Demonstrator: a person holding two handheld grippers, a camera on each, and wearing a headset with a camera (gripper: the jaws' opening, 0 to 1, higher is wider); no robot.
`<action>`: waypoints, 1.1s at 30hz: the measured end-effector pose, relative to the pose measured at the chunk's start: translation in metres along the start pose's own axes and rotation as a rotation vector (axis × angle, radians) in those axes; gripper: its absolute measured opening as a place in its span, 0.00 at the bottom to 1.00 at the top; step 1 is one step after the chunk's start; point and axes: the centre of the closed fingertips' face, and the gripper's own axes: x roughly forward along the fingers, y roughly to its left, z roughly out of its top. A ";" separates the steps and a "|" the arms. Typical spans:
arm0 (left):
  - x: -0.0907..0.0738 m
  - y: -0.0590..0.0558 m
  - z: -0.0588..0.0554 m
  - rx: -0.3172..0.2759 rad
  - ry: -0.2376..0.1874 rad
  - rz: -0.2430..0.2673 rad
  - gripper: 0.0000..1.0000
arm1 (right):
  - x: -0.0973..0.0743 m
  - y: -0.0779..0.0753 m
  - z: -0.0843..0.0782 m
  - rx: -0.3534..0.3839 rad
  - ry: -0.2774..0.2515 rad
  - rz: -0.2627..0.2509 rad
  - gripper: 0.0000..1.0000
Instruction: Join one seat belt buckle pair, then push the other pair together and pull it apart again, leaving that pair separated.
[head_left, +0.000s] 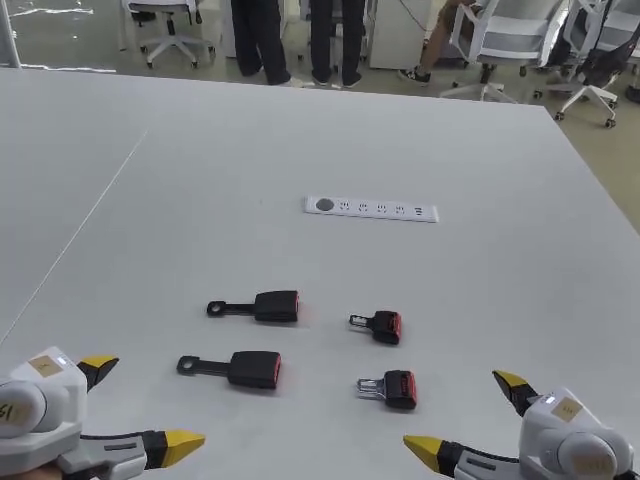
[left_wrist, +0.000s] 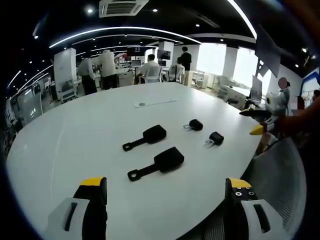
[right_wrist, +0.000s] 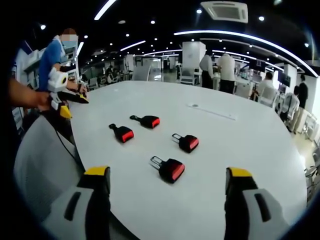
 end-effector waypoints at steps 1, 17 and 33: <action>0.001 0.001 0.000 0.002 0.002 0.000 1.00 | 0.000 0.000 0.000 0.000 0.000 0.001 0.97; 0.007 0.000 0.004 0.018 0.010 -0.015 1.00 | 0.008 -0.001 -0.001 -0.025 0.022 0.031 0.95; 0.021 0.006 0.012 0.022 0.020 -0.034 1.00 | 0.030 -0.001 0.004 -0.065 0.046 0.090 0.93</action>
